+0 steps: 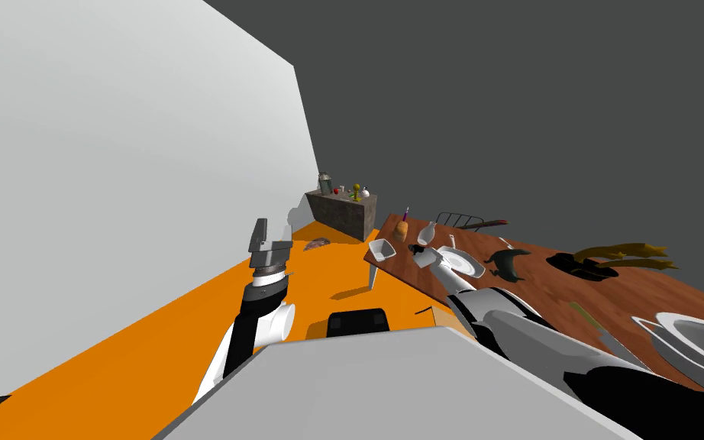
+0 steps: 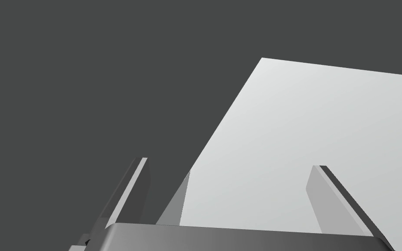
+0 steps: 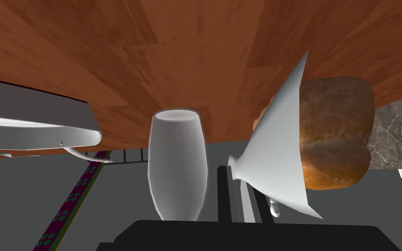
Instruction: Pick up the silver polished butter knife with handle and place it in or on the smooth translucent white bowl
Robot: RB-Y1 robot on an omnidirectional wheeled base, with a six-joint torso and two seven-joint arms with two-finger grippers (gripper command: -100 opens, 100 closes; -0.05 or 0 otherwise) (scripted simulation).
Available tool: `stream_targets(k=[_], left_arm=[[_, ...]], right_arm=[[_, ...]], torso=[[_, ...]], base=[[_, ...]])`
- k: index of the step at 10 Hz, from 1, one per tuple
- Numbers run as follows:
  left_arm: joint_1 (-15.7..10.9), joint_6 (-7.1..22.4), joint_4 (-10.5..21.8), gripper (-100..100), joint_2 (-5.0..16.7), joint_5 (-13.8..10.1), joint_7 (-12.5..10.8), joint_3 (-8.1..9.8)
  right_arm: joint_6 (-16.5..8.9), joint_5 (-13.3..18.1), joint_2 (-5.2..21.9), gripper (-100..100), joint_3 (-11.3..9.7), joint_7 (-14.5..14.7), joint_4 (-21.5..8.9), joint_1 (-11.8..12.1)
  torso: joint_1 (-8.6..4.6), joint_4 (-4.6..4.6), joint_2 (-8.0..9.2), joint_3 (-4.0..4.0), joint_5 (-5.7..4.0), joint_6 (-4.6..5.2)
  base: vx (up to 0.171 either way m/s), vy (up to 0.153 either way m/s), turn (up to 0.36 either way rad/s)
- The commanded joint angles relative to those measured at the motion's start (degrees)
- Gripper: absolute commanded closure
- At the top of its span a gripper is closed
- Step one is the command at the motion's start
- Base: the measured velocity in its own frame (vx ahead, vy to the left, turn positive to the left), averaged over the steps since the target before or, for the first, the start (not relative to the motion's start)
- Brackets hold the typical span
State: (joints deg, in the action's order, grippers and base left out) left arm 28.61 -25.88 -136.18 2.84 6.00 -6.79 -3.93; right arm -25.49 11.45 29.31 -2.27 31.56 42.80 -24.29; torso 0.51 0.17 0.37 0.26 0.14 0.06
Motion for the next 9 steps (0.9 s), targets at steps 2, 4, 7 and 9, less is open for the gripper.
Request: stream_targets(k=[2,4,7,9], left_arm=[[0.00,0.00,0.00,0,0.00,0.00,0.00,0.00],[0.00,0.00,0.00,0,0.00,0.00,0.00,0.00],[0.01,0.00,0.00,0,0.01,0.00,0.00,0.01],[0.00,0.00,0.00,0,0.00,0.00,0.00,0.00]], right_arm=[[-1.97,-1.21,0.94,100,0.40,1.06,1.82,-1.73],[-4.71,-2.44,2.35,100,1.30,2.35,4.31,-5.08],[-5.57,-2.79,2.79,100,1.58,2.76,5.13,-6.15],[-8.00,-3.68,3.91,100,2.28,3.96,7.37,-8.97]], torso=[[-0.04,0.03,-0.01,0.01,0.00,-0.01],[-0.04,0.03,0.01,0.02,-0.01,-0.01],[-0.36,0.00,-0.07,-0.02,-0.10,0.05],[-0.20,0.05,0.01,0.03,-0.05,-0.03]], base=[[-0.062,0.080,0.008],[-0.091,0.108,0.019],[-0.043,0.033,0.008],[-0.091,0.076,0.038]])
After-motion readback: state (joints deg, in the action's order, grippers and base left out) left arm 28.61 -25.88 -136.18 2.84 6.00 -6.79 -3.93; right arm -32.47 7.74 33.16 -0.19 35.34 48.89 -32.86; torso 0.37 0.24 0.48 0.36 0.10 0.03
